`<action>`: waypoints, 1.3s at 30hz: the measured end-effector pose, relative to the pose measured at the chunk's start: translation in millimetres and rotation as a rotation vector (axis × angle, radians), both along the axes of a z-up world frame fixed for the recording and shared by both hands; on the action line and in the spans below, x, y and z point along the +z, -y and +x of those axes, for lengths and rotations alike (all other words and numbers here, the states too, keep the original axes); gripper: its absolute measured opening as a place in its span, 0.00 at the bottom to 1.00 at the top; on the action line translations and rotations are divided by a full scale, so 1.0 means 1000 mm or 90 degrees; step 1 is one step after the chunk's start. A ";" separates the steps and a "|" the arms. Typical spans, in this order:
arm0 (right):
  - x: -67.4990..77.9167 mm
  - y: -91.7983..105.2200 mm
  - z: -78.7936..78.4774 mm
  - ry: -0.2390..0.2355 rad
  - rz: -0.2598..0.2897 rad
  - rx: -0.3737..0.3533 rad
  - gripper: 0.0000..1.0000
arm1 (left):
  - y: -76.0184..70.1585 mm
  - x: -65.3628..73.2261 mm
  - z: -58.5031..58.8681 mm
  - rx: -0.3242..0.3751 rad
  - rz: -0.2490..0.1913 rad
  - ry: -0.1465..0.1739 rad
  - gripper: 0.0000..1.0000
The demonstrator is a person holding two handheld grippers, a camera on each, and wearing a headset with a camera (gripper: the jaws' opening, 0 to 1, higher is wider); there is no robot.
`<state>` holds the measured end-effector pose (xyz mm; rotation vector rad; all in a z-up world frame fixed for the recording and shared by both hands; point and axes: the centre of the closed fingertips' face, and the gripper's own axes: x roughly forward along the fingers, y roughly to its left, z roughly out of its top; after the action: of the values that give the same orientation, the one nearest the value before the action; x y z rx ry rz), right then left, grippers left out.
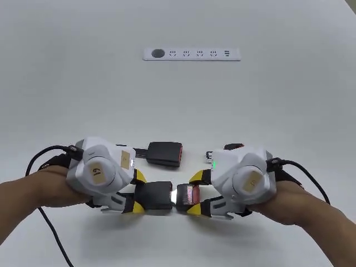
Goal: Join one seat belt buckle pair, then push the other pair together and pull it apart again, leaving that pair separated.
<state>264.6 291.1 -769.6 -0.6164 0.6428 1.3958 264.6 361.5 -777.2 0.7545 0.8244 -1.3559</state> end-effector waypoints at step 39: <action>0.002 0.003 0.002 0.001 0.016 -0.001 0.30 | -0.001 0.000 -0.002 -0.002 0.010 -0.001 0.32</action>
<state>266.5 288.3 -767.6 -0.5963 0.6233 1.3993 262.6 362.1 -777.5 0.7668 0.8358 -1.3545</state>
